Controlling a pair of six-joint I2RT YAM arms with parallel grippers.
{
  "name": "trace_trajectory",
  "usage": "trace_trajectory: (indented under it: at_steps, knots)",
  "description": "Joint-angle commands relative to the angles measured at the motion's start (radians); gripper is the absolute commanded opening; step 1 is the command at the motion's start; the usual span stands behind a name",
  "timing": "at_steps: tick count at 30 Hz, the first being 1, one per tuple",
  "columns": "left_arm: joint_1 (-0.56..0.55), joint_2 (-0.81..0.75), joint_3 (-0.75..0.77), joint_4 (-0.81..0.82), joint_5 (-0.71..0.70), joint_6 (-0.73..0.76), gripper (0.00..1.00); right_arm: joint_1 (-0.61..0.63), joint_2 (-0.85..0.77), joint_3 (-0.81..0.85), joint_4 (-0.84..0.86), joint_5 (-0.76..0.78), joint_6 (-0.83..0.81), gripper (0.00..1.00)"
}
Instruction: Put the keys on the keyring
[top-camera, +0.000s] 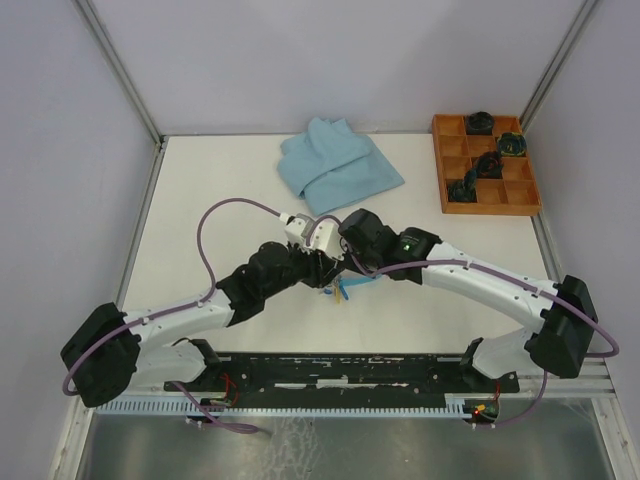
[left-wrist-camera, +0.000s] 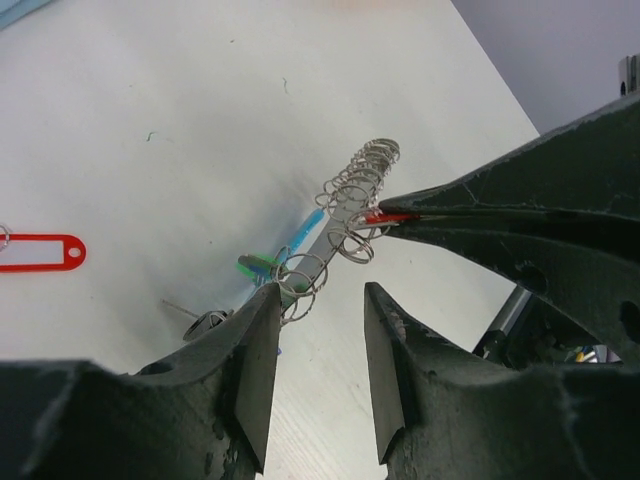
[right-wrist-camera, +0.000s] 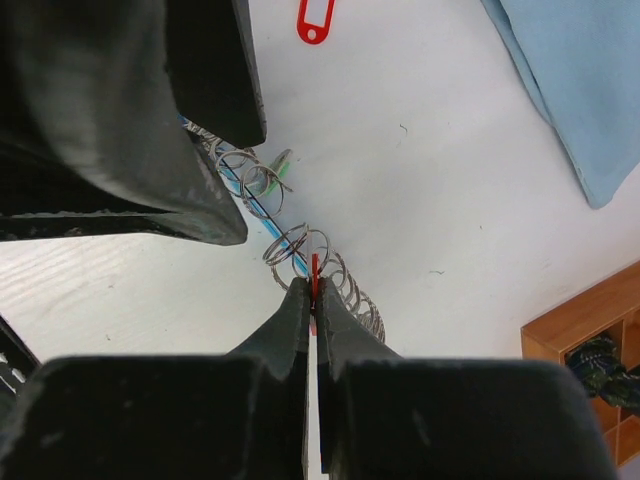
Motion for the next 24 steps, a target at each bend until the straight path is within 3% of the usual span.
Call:
trace_trajectory:
  at_steps: [1,10,17,24]
  knots:
    - [-0.012,0.039,0.066,0.082,0.008,0.051,0.44,0.003,0.012,0.068,0.04,0.02,0.044,0.0]
    - [-0.059,0.067,0.038,0.175,-0.061,0.091,0.42,0.003,0.036,0.097,0.02,0.004,0.075,0.01]
    - [-0.138,0.071,-0.03,0.307,-0.174,0.144,0.45,0.003,0.041,0.102,0.031,-0.016,0.093,0.01]
    - [-0.149,-0.065,-0.183,0.321,-0.337,0.118,0.46,-0.016,0.028,0.08,0.033,-0.022,0.085,0.01]
